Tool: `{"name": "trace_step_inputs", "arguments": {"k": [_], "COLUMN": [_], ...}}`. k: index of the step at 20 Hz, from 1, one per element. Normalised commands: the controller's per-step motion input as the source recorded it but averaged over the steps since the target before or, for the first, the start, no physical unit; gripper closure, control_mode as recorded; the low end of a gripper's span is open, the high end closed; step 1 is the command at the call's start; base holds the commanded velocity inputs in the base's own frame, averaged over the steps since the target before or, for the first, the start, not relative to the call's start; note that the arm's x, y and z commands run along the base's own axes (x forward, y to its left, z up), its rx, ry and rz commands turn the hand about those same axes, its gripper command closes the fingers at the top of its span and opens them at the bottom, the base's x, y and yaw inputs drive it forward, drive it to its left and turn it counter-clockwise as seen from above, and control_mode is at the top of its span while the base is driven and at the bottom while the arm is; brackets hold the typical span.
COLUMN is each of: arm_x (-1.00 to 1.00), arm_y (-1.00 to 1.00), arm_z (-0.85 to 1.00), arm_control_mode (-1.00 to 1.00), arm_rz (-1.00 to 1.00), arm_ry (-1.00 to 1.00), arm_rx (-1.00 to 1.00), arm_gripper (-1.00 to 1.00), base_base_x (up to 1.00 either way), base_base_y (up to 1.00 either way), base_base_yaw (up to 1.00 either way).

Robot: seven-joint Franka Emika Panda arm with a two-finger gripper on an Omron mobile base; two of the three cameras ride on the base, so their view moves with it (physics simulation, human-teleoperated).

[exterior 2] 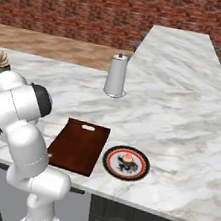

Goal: Move the dessert items from the plate to the tray.

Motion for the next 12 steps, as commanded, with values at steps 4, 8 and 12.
{"name": "trace_step_inputs", "arguments": {"k": [4,8,12], "arm_x": [0.06,0.04,0.00], "arm_y": [0.00,0.00,0.00], "arm_z": [-0.17,-0.05,-0.16], "arm_control_mode": [-1.00,-1.00,-1.00], "arm_rz": [0.00,0.00,0.00], "arm_ry": [0.00,0.00,0.00], "arm_rx": [0.00,0.00,0.00], "arm_gripper": [-1.00,-1.00,-1.00], "base_base_x": [0.00,0.00,0.00], "base_base_y": [0.00,0.00,0.00], "base_base_yaw": [0.00,0.00,0.00]}}
